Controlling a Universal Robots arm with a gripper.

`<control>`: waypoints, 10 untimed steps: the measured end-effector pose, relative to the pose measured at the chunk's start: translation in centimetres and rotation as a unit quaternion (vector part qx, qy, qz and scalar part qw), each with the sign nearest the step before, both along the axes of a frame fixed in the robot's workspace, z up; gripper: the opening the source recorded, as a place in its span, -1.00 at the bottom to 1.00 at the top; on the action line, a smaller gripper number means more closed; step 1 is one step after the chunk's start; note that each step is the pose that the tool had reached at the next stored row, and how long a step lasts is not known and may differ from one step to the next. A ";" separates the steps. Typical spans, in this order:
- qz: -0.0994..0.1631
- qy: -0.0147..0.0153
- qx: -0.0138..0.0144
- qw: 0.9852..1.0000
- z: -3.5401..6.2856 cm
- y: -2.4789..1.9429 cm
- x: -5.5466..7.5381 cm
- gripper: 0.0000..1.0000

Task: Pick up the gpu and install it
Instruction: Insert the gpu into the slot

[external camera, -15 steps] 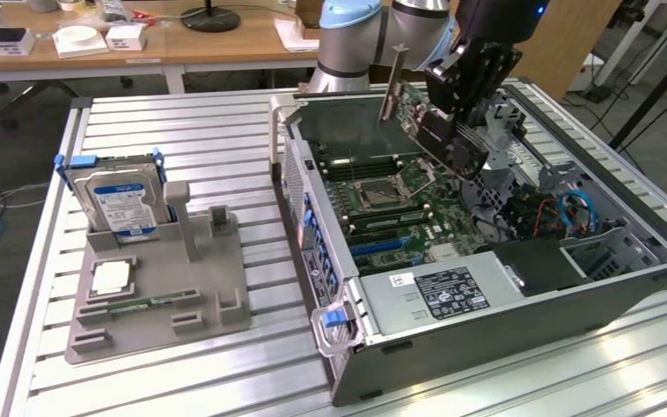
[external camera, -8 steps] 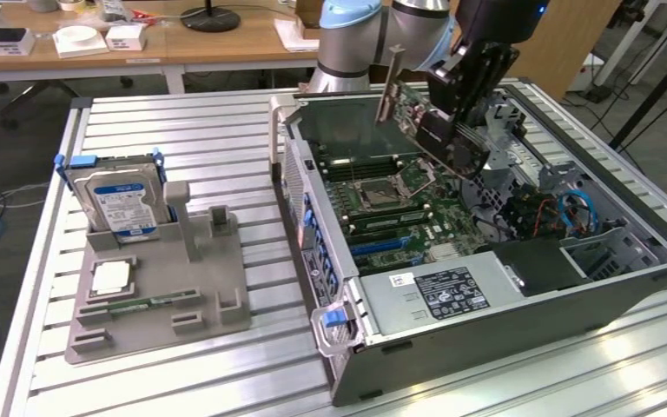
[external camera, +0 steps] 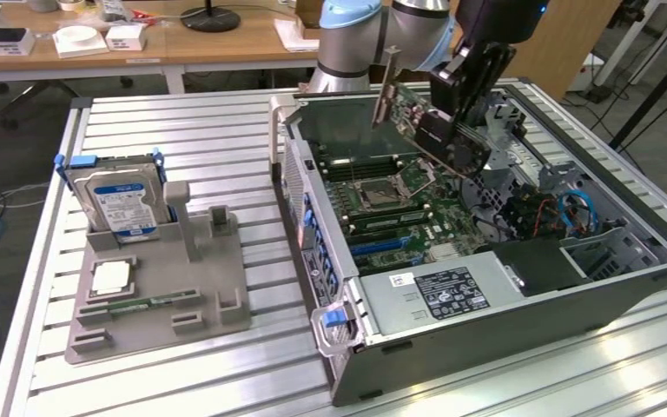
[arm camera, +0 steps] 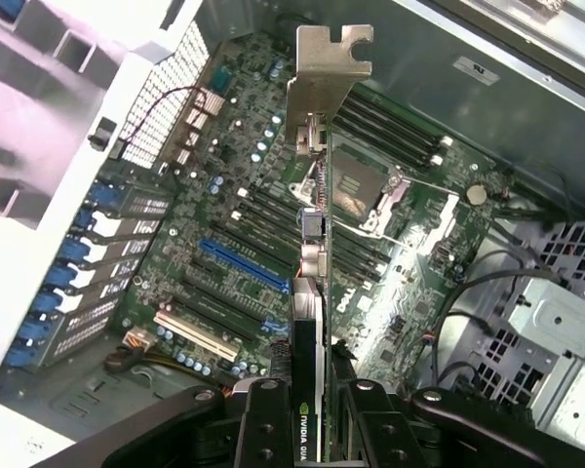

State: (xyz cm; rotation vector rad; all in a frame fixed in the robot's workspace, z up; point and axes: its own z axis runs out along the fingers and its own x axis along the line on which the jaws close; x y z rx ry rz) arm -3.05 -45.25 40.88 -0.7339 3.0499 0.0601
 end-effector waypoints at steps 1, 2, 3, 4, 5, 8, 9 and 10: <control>0.004 0.000 0.000 1.000 0.00 0.00 0.0 -0.47; 0.007 0.000 0.000 1.000 0.00 0.00 0.0 -0.47; 0.011 0.000 0.000 1.000 0.01 0.00 0.0 -0.47; 0.015 0.000 0.000 1.000 0.01 0.00 0.0 -0.47; 0.018 0.000 0.000 1.000 0.01 0.00 0.0 -0.47; 0.029 0.000 0.000 1.000 0.03 0.00 0.0 -0.47; 0.032 0.000 0.000 0.999 0.04 0.00 0.0 -0.47; 0.035 0.000 0.000 0.999 0.06 0.00 0.0 -0.47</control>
